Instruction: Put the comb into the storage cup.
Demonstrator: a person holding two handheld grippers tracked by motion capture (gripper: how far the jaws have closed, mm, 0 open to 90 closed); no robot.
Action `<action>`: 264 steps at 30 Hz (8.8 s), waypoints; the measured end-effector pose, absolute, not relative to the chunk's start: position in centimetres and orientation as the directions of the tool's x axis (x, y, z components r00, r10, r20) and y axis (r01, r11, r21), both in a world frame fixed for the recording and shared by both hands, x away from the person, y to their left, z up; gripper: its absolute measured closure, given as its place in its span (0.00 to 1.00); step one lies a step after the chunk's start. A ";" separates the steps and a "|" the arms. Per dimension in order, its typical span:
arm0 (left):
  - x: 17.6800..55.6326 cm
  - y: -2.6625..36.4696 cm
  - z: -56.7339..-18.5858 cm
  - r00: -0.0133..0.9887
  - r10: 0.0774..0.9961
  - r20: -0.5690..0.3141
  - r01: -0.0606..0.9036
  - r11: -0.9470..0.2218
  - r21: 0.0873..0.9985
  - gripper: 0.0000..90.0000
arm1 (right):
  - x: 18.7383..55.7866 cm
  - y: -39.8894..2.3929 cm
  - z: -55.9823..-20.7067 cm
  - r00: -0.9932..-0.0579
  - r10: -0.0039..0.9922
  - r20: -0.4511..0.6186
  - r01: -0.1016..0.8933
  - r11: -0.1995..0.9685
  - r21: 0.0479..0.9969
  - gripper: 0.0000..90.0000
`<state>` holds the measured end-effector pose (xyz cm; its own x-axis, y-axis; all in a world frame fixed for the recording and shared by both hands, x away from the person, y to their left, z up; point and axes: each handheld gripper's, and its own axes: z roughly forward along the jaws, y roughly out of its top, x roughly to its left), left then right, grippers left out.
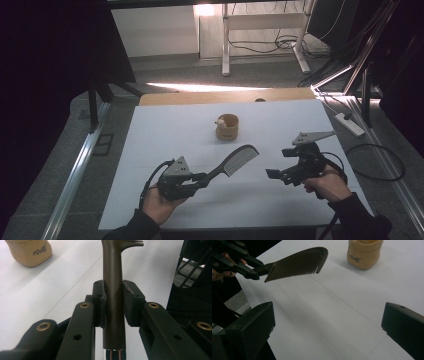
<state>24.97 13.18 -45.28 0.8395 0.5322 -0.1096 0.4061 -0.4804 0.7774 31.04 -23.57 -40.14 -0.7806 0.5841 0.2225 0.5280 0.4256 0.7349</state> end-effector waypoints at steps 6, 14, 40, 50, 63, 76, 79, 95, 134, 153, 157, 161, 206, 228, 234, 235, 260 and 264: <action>24.9 13.0 -45.2 0.844 0.527 -0.102 0.396 -0.483 0.781 0.80 | 31.8 -22.5 -39.9 -0.787 0.570 0.236 0.532 0.431 0.729 0.00; 24.7 12.7 -45.3 0.850 0.521 -0.082 0.372 -0.483 0.793 0.80 | 32.9 -21.2 -39.7 -0.767 0.565 0.304 0.581 0.410 0.703 0.01; 24.0 11.6 -46.0 0.858 0.514 -0.001 0.271 -0.452 0.850 0.80 | 34.6 -18.2 -38.7 -0.727 0.558 0.399 0.651 0.378 0.658 0.23; 24.0 11.5 -46.2 0.862 0.507 0.012 0.252 -0.449 0.857 0.80 | 35.0 -18.4 -38.4 -0.708 0.532 0.465 0.679 0.331 0.655 0.53; 24.0 11.7 -46.4 0.865 0.501 0.026 0.238 -0.455 0.858 0.80 | 35.4 -18.7 -38.5 -0.676 0.535 0.507 0.713 0.301 0.633 0.74; 24.7 11.3 -47.3 0.876 0.481 0.029 0.245 -0.496 0.833 0.80 | 35.8 -19.1 -39.0 -0.620 0.488 0.615 0.773 0.245 0.585 0.87; 24.9 10.9 -47.6 0.877 0.479 0.031 0.252 -0.514 0.820 0.80 | 36.0 -19.3 -39.2 -0.588 0.453 0.670 0.801 0.217 0.557 0.93; 25.6 11.1 -47.6 0.852 0.523 -0.033 0.327 -0.482 0.813 0.40 | 35.9 -19.1 -39.0 -0.577 0.443 0.687 0.810 0.202 0.550 0.94; 25.6 14.8 -47.9 0.776 0.589 -0.227 0.525 -0.402 0.751 0.00 | 36.8 -20.9 -37.5 -0.624 0.484 0.613 0.748 0.144 0.648 0.94; 23.8 16.5 -47.8 0.760 0.608 -0.231 0.527 -0.366 0.767 0.00 | 37.7 -22.3 -37.0 -0.609 0.531 0.588 0.735 0.099 0.671 0.94; 23.6 17.3 -47.7 0.745 0.624 -0.236 0.533 -0.345 0.773 0.00 | 37.8 -22.5 -36.7 -0.612 0.536 0.582 0.728 0.093 0.680 0.94; 23.3 17.8 -47.6 0.737 0.637 -0.228 0.531 -0.337 0.777 0.00 | 37.9 -22.6 -36.4 -0.612 0.543 0.575 0.722 0.088 0.686 0.94; 20.0 22.7 -48.0 0.653 0.725 -0.220 0.575 -0.287 0.766 0.00 | 41.1 -24.3 -34.6 -0.554 0.626 0.548 0.711 0.013 0.703 0.94; 19.5 23.7 -47.9 0.570 0.799 -0.191 0.623 -0.269 0.735 0.00 | 42.6 -24.7 -33.2 -0.523 0.656 0.545 0.703 -0.030 0.711 0.94; 19.3 23.9 -47.8 0.572 0.797 -0.196 0.622 -0.265 0.737 0.00 | 43.0 -24.7 -32.9 -0.517 0.665 0.539 0.699 -0.037 0.715 0.94; 19.3 23.9 -47.9 0.574 0.795 -0.197 0.621 -0.266 0.737 0.00 | 43.1 -24.7 -32.9 -0.516 0.667 0.538 0.698 -0.037 0.715 0.94; 19.5 23.9 -47.9 0.579 0.788 -0.211 0.628 -0.265 0.732 0.00 | 45.3 -24.5 -32.9 -0.475 0.702 0.530 0.690 -0.077 0.720 0.94; 19.5 23.9 -47.9 0.579 0.788 -0.210 0.628 -0.266 0.731 0.00 | 45.7 -24.5 -33.0 -0.469 0.706 0.531 0.691 -0.081 0.719 0.94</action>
<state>19.49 23.92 -47.93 0.5789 0.7878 -0.2103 0.6281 -0.2663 0.7312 45.67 -24.50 -33.02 -0.4693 0.7056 0.5309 0.6908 -0.0812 0.7185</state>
